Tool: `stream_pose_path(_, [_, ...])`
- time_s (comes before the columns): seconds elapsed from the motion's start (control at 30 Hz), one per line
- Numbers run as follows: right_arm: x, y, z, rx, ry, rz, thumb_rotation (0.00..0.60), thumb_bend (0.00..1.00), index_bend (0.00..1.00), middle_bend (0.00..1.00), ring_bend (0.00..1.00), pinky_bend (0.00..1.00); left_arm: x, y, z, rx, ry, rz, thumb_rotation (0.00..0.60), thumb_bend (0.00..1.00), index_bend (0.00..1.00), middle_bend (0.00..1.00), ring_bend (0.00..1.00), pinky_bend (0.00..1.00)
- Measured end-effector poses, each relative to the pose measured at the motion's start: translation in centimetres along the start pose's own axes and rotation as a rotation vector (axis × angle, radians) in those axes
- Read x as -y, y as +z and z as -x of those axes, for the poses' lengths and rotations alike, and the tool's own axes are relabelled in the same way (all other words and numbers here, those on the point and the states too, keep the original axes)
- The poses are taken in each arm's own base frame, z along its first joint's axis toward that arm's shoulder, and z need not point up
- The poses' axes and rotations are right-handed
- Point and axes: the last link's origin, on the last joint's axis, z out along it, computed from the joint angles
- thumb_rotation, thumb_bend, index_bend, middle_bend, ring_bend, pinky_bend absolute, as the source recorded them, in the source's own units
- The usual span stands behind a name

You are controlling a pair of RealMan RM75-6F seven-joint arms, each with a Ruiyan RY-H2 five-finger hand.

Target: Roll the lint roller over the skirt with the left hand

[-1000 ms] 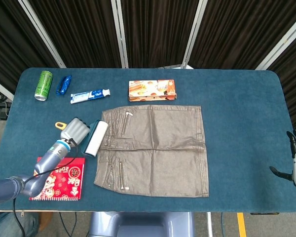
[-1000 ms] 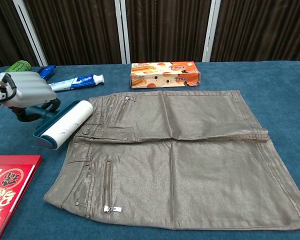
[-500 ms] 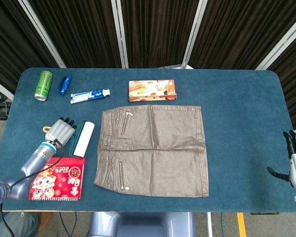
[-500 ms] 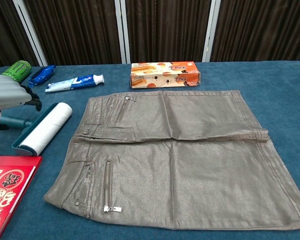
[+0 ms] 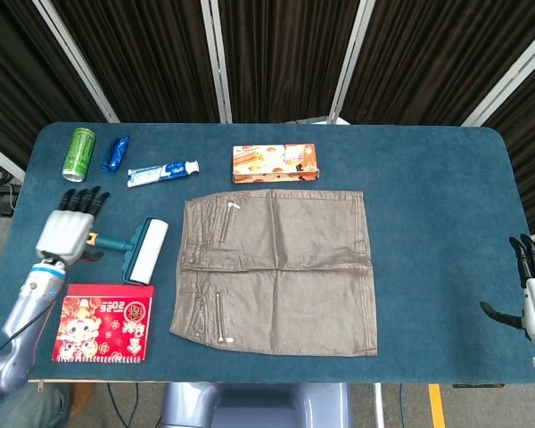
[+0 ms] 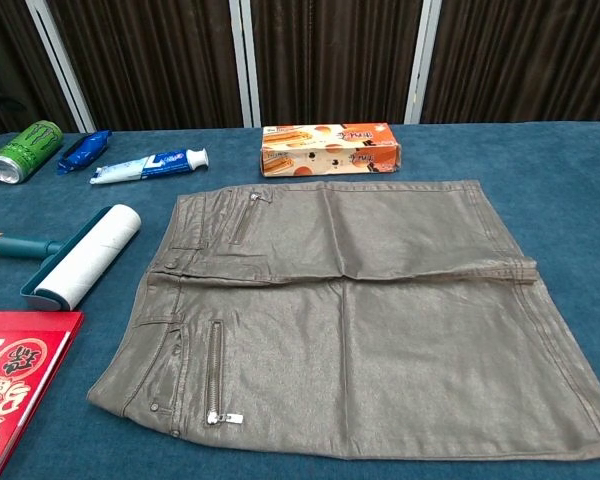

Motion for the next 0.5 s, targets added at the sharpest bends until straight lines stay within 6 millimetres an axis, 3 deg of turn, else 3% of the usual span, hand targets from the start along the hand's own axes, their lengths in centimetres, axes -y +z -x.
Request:
stream_pose_path(0.2, [0.3,0.0,-0.2,-0.006,-0.008,-0.021,0.6,0.0,0.0,0.0,0.0,0.0,1.8,-4.2,-1.2,-0.119,-0.141,-0.087,0.6,0.0,0.0,0.0,0.0,0.0])
stream_pose_path(0.4, [0.6,-0.2,-0.1,-0.005,-0.028,-0.034,0.6,0.0,0.0,0.0,0.0,0.0,2.2,-8.5,-0.7,-0.162,-0.195,-0.129,0.6,0.0,0.0,0.0,0.0,0.0])
stream_pose_path(0.5, [0.6,-0.4,-0.1,-0.005,-0.033,-0.033,0.6,0.0,0.0,0.0,0.0,0.0,2.1,-9.4,-0.8,-0.178,-0.204,-0.112,0.6,0.0,0.0,0.0,0.0,0.0])
